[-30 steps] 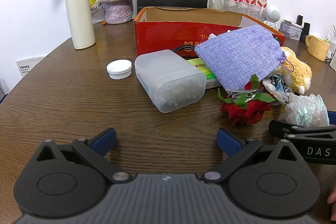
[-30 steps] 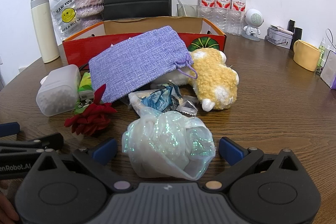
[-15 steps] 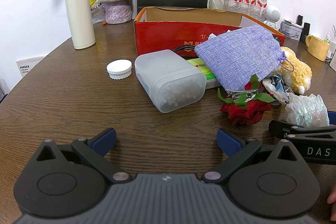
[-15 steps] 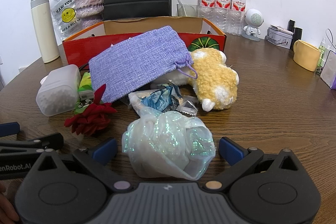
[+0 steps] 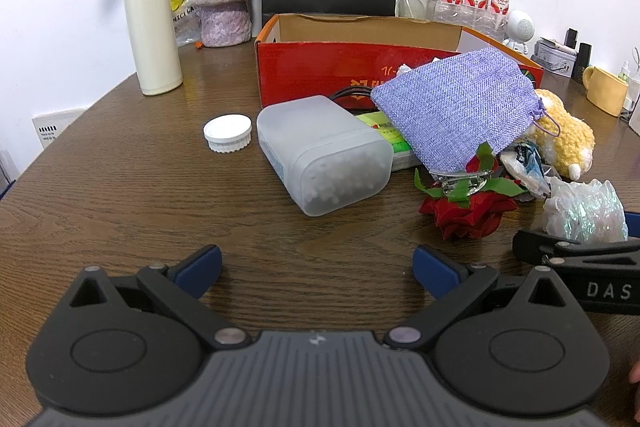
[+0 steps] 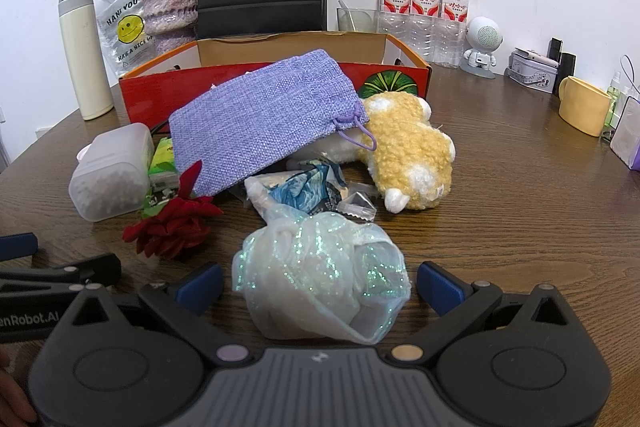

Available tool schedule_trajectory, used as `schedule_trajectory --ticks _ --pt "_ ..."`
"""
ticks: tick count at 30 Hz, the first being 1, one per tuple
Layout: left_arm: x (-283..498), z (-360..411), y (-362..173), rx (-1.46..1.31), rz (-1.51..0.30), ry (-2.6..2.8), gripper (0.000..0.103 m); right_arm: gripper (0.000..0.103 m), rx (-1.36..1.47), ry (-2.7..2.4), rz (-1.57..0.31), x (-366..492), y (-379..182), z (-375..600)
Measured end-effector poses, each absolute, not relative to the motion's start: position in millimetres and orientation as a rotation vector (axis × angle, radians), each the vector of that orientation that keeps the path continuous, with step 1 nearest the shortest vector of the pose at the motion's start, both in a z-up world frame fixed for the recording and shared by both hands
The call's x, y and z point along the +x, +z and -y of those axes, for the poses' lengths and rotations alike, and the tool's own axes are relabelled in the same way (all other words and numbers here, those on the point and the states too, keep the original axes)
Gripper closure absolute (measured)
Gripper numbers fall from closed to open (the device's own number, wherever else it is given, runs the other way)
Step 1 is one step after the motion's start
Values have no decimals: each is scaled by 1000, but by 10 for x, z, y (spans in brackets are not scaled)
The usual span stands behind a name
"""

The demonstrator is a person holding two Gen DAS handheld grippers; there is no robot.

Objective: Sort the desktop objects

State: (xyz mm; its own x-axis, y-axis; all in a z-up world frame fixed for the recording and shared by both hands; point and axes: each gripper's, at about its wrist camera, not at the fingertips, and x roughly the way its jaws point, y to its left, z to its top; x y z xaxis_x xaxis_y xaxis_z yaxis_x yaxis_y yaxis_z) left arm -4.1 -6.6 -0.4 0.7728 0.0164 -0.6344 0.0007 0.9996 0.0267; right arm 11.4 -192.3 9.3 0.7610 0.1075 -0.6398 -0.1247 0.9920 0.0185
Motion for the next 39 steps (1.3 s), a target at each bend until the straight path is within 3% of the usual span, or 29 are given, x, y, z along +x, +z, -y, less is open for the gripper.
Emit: schedule_trajectory --ticks 10,14,16,21,23,25,30,32,36,39 --pt "230 89 321 -6 -573 35 0 0 3 211 -544 -51 360 2274" --pt "596 190 288 26 -630 117 0 2 8 209 -544 -39 425 2342" --pt "629 229 261 79 -633 127 1 11 3 235 -559 -44 406 2334" --pt "461 33 241 48 -690 85 22 25 -60 282 -570 -95 328 2263" --pt "409 -48 242 38 -692 96 22 42 -95 306 -563 -118 317 2238" --pt "399 -68 247 41 -674 87 20 50 -119 301 -577 -112 304 2228" --pt "504 39 249 101 -658 56 19 50 -91 314 -589 -145 333 2271" --pt "535 57 223 103 -677 73 34 61 -107 304 -571 -175 334 2268" --pt "394 38 234 91 -660 88 35 72 -107 289 -544 -209 344 2295" --pt "169 -5 318 77 -656 118 35 72 -90 277 -507 -271 438 2324"
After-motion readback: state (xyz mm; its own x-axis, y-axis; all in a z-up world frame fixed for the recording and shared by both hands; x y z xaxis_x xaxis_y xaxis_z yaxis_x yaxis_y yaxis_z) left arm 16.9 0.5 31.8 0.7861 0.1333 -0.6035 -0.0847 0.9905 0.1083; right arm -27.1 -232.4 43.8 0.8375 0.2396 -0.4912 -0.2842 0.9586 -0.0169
